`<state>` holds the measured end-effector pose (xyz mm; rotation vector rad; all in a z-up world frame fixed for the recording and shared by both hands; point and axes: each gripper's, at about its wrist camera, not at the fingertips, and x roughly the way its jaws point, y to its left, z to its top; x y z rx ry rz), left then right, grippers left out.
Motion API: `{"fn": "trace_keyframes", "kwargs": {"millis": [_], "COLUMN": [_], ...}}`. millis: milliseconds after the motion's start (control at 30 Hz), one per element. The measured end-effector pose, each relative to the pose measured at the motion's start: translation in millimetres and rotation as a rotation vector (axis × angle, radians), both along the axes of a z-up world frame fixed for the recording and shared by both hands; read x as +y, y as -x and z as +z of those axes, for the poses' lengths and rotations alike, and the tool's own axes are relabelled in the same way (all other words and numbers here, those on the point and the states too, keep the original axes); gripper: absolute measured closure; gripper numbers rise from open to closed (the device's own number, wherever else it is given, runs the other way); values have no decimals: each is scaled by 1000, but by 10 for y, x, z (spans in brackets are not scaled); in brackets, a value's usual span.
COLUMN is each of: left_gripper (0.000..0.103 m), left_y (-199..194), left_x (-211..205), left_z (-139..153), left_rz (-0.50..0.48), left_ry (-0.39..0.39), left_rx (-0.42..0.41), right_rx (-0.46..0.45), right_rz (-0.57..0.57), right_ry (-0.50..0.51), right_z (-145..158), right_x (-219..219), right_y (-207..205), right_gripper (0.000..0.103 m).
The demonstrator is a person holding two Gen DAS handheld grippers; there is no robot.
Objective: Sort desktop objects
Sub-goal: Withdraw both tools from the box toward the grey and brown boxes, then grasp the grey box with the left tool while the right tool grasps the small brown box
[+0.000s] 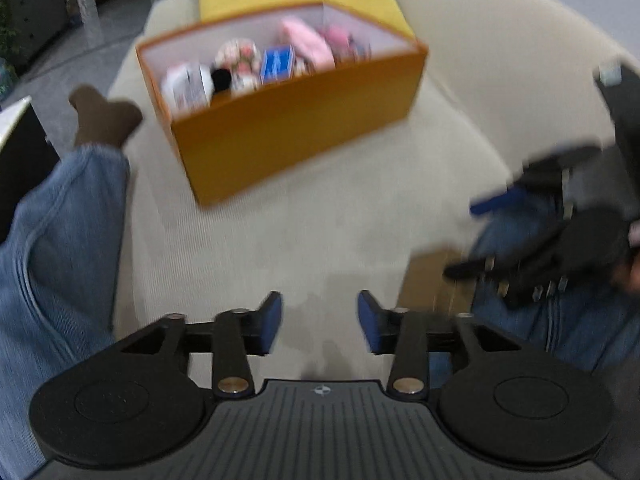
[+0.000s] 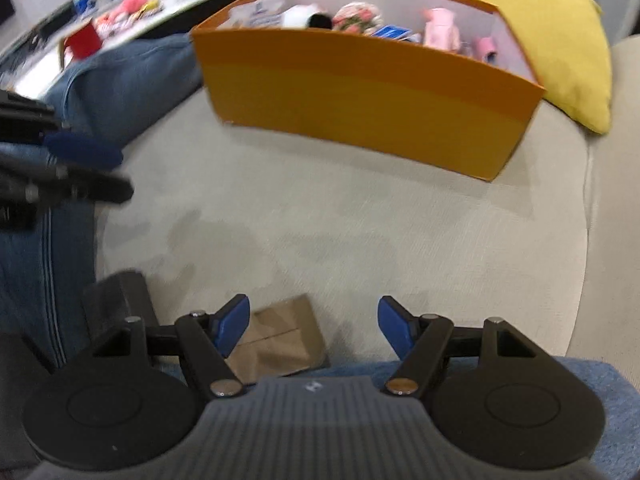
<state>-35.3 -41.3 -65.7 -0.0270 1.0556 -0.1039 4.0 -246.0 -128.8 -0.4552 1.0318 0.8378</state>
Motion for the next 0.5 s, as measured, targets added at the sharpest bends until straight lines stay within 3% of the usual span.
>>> {"fn": "trace_keyframes", "kwargs": {"millis": [300, 400, 500], "left_gripper": [44, 44, 33], "left_y": [226, 193, 138], "left_x": [-76, -42, 5], "left_z": [-498, -652, -734], "left_rz": [-183, -205, -214], "left_ry": [-124, -134, -100], "left_rx": [193, 256, 280], "right_rx": [31, 31, 39], "right_rz": [102, 110, 111], "right_ry": [72, 92, 110], "right_z": [-173, -207, -231], "right_x": [148, 160, 168], "right_y": [255, 272, 243], "right_gripper": [30, 30, 30]}}
